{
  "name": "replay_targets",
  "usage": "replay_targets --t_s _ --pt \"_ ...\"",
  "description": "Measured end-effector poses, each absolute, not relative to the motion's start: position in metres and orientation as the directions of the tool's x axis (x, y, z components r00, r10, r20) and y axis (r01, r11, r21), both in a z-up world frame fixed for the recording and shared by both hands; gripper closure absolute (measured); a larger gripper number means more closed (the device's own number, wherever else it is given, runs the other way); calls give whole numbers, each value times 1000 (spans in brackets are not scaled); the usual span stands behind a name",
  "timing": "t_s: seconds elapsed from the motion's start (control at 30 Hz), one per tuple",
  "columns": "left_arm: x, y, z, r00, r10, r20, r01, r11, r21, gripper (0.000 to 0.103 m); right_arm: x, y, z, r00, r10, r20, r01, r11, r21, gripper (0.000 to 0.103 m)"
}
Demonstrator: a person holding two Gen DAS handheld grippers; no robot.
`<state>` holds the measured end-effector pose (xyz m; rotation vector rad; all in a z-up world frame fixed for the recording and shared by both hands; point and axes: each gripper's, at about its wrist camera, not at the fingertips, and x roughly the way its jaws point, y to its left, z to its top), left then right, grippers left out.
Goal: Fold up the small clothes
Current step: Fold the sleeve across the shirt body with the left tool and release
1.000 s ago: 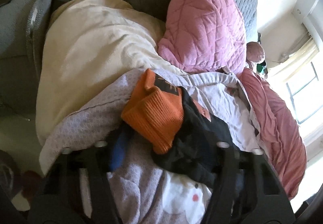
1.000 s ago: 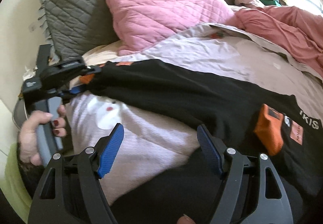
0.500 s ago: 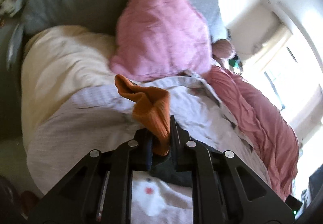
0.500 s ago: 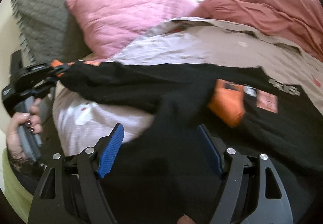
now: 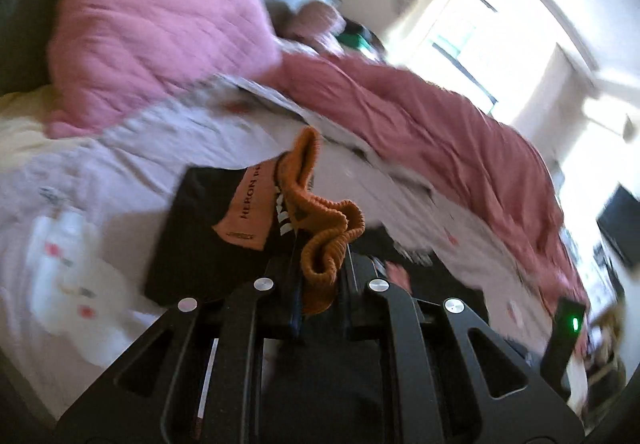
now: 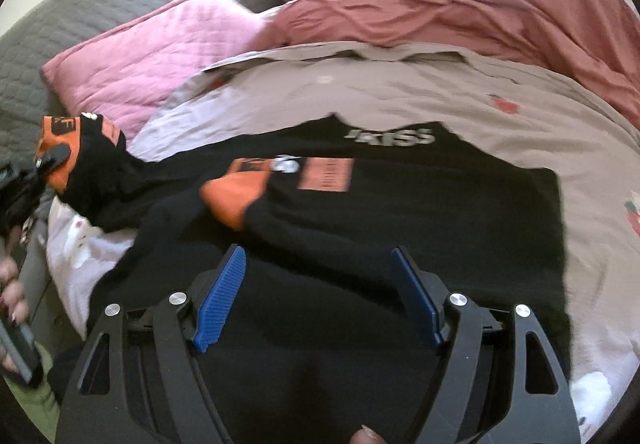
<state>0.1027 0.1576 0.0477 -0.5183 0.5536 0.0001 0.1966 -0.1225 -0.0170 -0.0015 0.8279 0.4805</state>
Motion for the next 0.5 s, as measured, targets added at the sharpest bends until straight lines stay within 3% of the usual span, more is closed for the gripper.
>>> replay_targets --t_s 0.23,0.37,0.47,0.5 --pt "130 84 7 740 -296 -604 7 901 -433 96 205 -154 -18 605 370 -705 -331 922 199 29" --pt "139 65 -17 674 -315 -668 30 916 -401 95 205 -159 -15 608 381 -696 -324 920 221 29" --pt "139 58 -21 648 -329 -687 56 920 -389 87 205 -161 -15 588 415 -694 -326 907 266 29" --pt "139 56 -23 635 -346 -691 71 917 -393 80 207 -161 -17 576 431 -695 -322 901 292 29"
